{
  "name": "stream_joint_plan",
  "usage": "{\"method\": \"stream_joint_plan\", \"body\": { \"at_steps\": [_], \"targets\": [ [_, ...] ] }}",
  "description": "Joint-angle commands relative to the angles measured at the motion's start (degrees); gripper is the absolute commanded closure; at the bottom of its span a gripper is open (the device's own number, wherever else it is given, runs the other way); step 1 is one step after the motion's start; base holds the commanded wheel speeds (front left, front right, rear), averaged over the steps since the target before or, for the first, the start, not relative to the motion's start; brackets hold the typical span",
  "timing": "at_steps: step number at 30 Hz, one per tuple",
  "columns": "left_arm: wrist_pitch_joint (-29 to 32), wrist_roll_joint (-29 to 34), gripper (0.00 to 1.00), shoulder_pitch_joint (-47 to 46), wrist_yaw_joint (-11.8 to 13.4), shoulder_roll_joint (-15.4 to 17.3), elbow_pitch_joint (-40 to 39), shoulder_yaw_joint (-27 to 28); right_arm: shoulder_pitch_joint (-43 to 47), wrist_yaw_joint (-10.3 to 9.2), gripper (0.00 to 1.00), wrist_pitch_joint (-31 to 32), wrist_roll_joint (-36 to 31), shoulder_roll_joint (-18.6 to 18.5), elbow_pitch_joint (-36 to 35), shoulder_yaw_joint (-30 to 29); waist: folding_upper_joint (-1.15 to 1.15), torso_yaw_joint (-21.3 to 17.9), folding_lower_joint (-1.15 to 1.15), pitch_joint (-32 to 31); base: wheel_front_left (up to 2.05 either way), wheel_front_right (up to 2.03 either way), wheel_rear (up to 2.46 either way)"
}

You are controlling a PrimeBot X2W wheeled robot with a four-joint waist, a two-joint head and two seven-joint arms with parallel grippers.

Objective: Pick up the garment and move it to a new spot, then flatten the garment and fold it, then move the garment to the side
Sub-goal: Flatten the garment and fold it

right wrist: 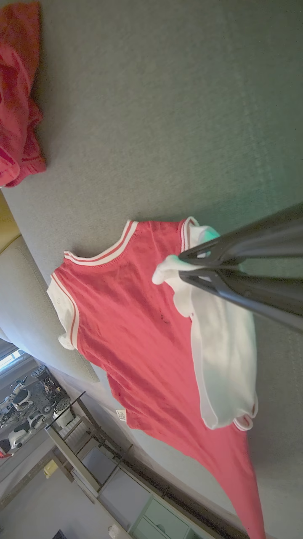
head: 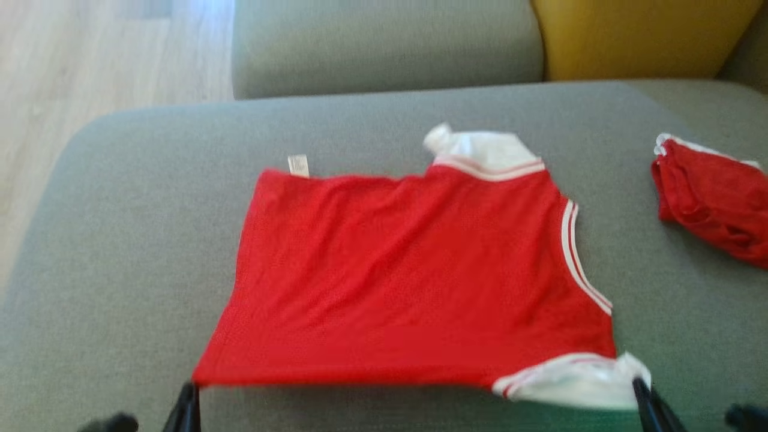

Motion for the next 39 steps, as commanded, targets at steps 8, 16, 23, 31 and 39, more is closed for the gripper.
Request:
{"method": "stream_joint_plan", "body": {
  "at_steps": [8,16,23,31,39],
  "targets": [
    [3.60,0.61,1.00,0.55,2.11,0.77,-6.85,1.44,0.20,-0.05,1.00,0.99,0.01,-0.58,-4.43,0.14,0.00,1.02,0.01,-0.33,0.00,0.00,0.00],
    [7.66,0.55,1.00,-5.46,-0.45,3.05,-4.57,-0.49,-5.50,-0.05,1.00,-0.32,-2.92,-0.57,-3.22,0.83,0.00,0.66,0.01,2.19,0.00,0.00,0.00],
    [11.09,-1.09,1.00,-17.27,-4.66,5.16,0.53,-1.21,-17.52,-0.05,1.00,-1.79,-7.63,-0.99,1.33,2.61,0.00,-0.33,0.01,6.23,0.00,0.00,0.00],
    [12.45,-2.66,1.00,-25.53,-7.47,5.22,11.84,-2.06,-27.23,-0.05,1.00,-5.63,-8.64,-3.42,12.24,6.43,0.00,-1.12,0.01,9.89,0.00,0.00,0.00],
    [7.05,-2.79,0.00,-26.77,-8.29,3.72,17.52,-2.15,-30.97,-0.05,0.00,-12.52,-8.67,-4.40,21.94,8.63,0.00,-1.05,0.01,9.11,0.00,0.00,0.00]
  ]
}}
